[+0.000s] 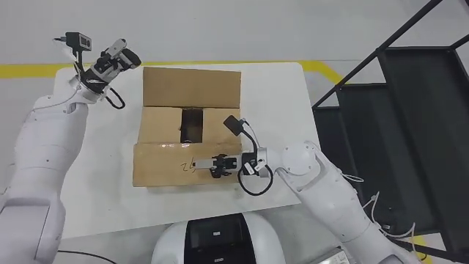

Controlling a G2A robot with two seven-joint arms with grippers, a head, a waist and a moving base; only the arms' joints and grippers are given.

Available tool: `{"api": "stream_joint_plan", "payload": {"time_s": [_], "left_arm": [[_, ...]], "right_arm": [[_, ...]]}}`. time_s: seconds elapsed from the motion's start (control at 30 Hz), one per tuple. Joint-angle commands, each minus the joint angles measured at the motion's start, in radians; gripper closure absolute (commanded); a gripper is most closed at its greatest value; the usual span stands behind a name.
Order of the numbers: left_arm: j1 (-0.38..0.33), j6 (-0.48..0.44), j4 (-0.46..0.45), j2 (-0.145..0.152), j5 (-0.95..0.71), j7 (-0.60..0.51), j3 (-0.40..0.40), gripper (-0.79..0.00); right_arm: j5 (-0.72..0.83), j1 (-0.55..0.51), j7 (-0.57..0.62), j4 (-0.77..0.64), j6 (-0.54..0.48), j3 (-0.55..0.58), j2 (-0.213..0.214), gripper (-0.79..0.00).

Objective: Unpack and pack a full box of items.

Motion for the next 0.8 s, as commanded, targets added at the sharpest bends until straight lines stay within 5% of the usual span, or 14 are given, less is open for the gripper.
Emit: {"api": "stream_joint_plan", "payload": {"time_s": [0.0,0.1,0.27,0.4,0.77], "left_arm": [[0.026,0.051,-0.058,0.025,0.017,-0.046,-0.023,-0.785],[0.049,-0.024,-0.050,0.048,0.073,0.030,-0.054,-0.785],[-0.010,-0.189,0.095,0.050,0.350,0.250,-0.026,-0.785],[-0.039,-0.142,0.144,0.020,0.532,0.416,0.042,-0.785],[-0.077,-0.130,0.188,-0.047,0.472,0.292,0.119,-0.785]], "right_arm": [[0.000,0.005,-0.002,0.004,0.000,-0.005,0.000,-0.785],[0.001,0.010,-0.005,0.007,0.001,-0.013,0.001,-0.785],[-0.007,0.018,-0.018,0.017,0.008,-0.028,0.001,-0.785],[-0.011,0.027,-0.022,0.024,0.015,-0.037,0.002,-0.785],[-0.003,0.049,-0.018,0.038,0.016,-0.048,0.005,-0.785]]}}
